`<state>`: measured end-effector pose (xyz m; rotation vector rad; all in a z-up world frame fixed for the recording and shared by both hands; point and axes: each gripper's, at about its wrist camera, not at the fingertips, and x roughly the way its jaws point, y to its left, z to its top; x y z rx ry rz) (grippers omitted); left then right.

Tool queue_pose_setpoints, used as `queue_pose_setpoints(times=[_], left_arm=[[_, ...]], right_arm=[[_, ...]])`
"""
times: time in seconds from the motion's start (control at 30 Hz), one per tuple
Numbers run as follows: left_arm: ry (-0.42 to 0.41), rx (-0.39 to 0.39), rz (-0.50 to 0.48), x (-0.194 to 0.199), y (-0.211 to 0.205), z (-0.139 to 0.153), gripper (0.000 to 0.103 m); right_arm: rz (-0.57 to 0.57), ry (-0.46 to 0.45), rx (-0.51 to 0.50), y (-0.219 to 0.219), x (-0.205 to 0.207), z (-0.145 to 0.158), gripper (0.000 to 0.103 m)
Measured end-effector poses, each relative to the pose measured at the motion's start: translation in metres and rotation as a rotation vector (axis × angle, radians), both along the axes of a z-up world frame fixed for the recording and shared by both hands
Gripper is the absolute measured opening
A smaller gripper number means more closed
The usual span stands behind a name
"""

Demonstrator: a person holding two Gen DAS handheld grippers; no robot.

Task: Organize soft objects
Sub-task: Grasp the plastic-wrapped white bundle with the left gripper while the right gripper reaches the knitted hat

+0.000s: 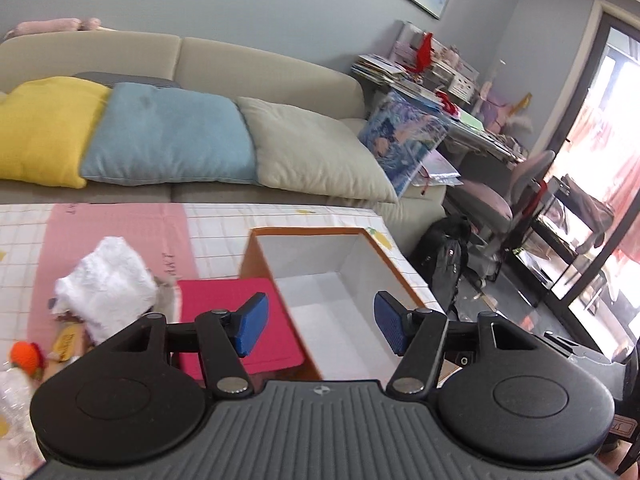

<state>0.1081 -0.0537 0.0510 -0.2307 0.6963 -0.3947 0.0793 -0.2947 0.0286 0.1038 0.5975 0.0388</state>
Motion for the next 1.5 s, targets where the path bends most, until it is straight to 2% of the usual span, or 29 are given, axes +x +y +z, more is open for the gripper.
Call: queue_pose_setpoints(times=[0.17,0.3,0.4,0.47,0.6,0.77,0.9,1.2,1.27,1.3,1.37,1.47,1.5], left_arm=[[0.066,-0.002,0.072,-0.026,0.043,-0.016,0.072],[0.201,0.038,0.170,-0.038,0.079,-0.048,0.072],[0.322,-0.018,0.279,-0.047,0.118,-0.076,0.071],[0.364,-0.056,0.339,-0.053,0.140,-0.087,0.071],[0.380,-0.072,0.395,-0.063,0.166,-0.098,0.071],[0.380,-0.079,0.413,-0.066,0.174,-0.106,0.071],[0.378,-0.065,0.439,-0.066,0.180,-0.111,0.071],[0.398,-0.089,0.495,-0.063,0.194,-0.126,0.071],[0.395,-0.091,0.507,-0.061,0.195,-0.128,0.071],[0.393,-0.091,0.512,-0.060,0.196,-0.128,0.071],[0.391,-0.089,0.521,-0.059,0.196,-0.130,0.071],[0.378,-0.091,0.530,-0.057,0.198,-0.132,0.072],[0.372,-0.094,0.539,-0.056,0.198,-0.132,0.074]], right_arm=[[0.128,0.073,0.053,0.043,-0.008,-0.015,0.080],[0.237,0.160,0.090,0.077,-0.006,-0.026,0.088],[0.325,0.257,0.062,0.108,0.001,-0.040,0.090],[0.376,0.319,0.040,0.128,0.004,-0.052,0.090],[0.479,0.405,0.016,0.168,0.013,-0.073,0.090],[0.571,0.499,-0.031,0.215,0.028,-0.106,0.090],[0.603,0.535,-0.090,0.243,0.035,-0.131,0.090],[0.614,0.594,-0.144,0.279,0.049,-0.166,0.090],[0.628,0.590,-0.135,0.280,0.049,-0.169,0.082],[0.640,0.588,-0.128,0.280,0.049,-0.170,0.073],[0.657,0.586,-0.120,0.280,0.047,-0.170,0.067],[0.671,0.553,-0.139,0.276,0.043,-0.163,0.038],[0.667,0.545,-0.144,0.275,0.043,-0.160,0.036]])
